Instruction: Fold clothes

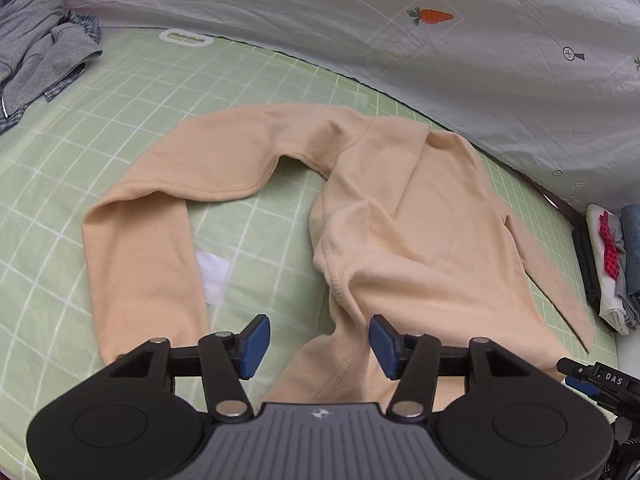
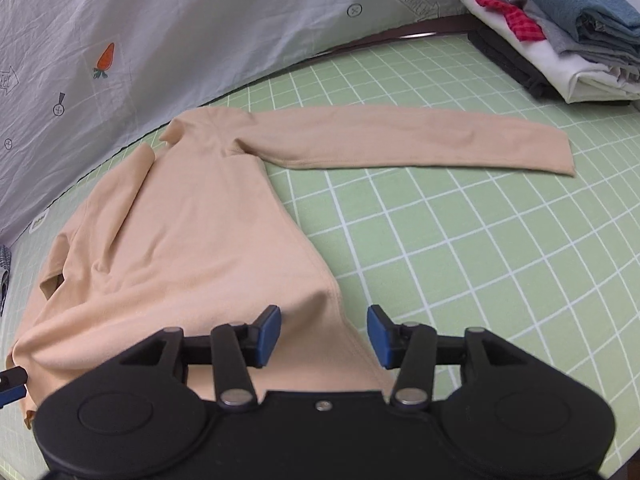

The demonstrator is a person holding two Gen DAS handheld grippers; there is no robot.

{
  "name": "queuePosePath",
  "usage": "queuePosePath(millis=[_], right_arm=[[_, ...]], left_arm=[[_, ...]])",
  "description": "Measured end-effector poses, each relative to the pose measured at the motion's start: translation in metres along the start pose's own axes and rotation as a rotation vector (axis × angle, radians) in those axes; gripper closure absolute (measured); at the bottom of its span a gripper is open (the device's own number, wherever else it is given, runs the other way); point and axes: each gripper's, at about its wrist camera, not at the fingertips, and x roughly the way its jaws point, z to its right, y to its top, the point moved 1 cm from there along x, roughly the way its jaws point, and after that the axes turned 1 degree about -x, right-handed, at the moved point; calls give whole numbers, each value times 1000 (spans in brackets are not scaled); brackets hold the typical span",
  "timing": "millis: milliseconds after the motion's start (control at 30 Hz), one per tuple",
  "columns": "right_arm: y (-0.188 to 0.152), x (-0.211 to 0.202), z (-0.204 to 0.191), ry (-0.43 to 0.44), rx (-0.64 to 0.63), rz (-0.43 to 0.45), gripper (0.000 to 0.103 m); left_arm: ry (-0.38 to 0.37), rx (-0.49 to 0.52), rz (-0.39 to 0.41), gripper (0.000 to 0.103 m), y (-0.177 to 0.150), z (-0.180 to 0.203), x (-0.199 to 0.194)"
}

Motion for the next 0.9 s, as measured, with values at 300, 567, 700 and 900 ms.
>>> queuePosePath(millis=[300, 567, 700, 900], right_arm=[[-18, 21, 6, -22, -42, -54, 48], [-27, 8, 21, 60, -9, -38, 96], [-33, -10, 32, 96, 34, -30, 96], [-39, -55, 57, 172, 95, -24, 99]], left_arm=[[-7, 107, -59, 46, -26, 11, 24], [23, 207, -10, 63, -32, 26, 33], [14, 188, -13, 97, -35, 27, 26], [-40, 89, -8, 100, -43, 16, -20]])
